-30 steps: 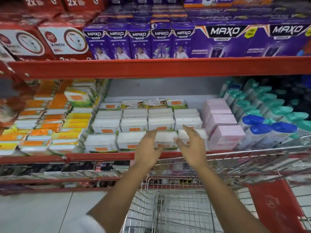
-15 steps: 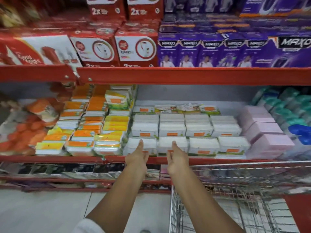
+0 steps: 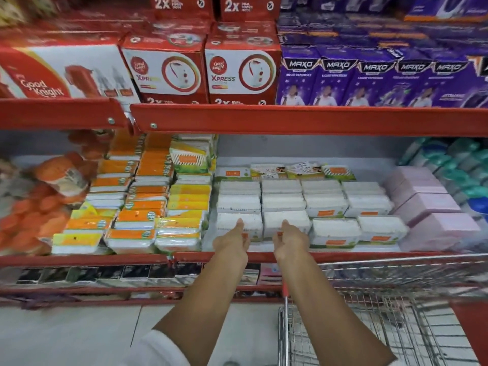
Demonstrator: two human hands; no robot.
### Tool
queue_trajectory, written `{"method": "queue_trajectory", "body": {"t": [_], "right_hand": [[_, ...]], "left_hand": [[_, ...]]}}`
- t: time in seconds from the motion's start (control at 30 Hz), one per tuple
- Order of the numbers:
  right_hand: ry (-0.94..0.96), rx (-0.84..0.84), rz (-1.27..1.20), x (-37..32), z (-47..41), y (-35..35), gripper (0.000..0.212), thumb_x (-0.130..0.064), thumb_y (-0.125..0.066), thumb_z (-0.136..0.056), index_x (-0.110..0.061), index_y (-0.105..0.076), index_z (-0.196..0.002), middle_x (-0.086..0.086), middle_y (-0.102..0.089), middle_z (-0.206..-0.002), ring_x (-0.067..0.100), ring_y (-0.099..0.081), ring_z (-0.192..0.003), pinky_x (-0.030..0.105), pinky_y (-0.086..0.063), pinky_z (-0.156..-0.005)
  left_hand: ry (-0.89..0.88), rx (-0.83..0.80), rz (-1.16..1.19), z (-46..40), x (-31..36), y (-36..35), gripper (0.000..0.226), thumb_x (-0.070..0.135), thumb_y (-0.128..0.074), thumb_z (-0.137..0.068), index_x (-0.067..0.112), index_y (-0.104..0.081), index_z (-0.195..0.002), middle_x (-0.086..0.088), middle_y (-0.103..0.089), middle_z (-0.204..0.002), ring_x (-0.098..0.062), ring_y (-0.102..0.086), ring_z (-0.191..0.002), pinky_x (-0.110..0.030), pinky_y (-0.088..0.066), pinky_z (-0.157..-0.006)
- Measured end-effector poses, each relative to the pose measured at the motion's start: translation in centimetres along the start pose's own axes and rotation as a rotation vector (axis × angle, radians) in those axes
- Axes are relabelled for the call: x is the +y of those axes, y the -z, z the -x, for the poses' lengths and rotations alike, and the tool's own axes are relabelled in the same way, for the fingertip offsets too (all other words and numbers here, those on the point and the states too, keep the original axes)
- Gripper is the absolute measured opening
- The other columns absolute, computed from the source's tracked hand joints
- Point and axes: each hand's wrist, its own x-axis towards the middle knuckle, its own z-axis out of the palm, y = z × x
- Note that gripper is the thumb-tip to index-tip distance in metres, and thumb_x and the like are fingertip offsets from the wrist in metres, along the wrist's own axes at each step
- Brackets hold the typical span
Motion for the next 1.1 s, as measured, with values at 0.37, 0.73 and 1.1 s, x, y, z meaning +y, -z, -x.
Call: {"method": "queue_trajectory", "body": {"t": [0.37, 0.73, 1.1], "right_hand": [[0.006, -0.010, 0.054, -0.3, -0.1, 1.9, 0.048, -0.013, -0.058, -0.095, -0.007, -0.041, -0.140, 0.008, -0.044, -0.145, 0.018, -0.048, -0.127, 0.036, -0.034, -0.113], [0.264, 0.118, 0.019, -9.2, -4.7, 12.4, 0.036, -0.018, -0.057, -0.094, -0.009, -0.052, -0.128, 0.002, -0.059, -0.121, 0.020, -0.059, -0.106, 0.046, -0.041, -0.103], [0.085, 0.118, 0.097, -15.1, -8.9, 12.1, 0.008, -0.017, -0.051, -0.097, -0.017, -0.047, -0.089, -0.001, -0.043, -0.076, 0.014, -0.048, -0.068, 0.011, -0.043, -0.045]], "left_hand": [[0.008, -0.039, 0.012, -0.4, -0.5, -0.6, 0.050, 0.039, -0.071, -0.083, 0.006, -0.054, -0.117, -0.008, -0.061, -0.086, -0.014, -0.059, -0.070, -0.019, -0.054, -0.053], [0.197, -0.295, -0.101, 5.3, -11.6, -10.2, 0.050, 0.050, -0.072, -0.076, 0.002, -0.058, -0.080, -0.010, -0.062, -0.070, -0.016, -0.063, -0.068, -0.021, -0.056, -0.060], [0.125, -0.225, 0.007, 5.0, -11.3, -14.7, 0.056, 0.033, -0.071, -0.084, 0.001, -0.054, -0.126, -0.022, -0.053, -0.132, -0.024, -0.065, -0.093, -0.026, -0.055, -0.077]]}}
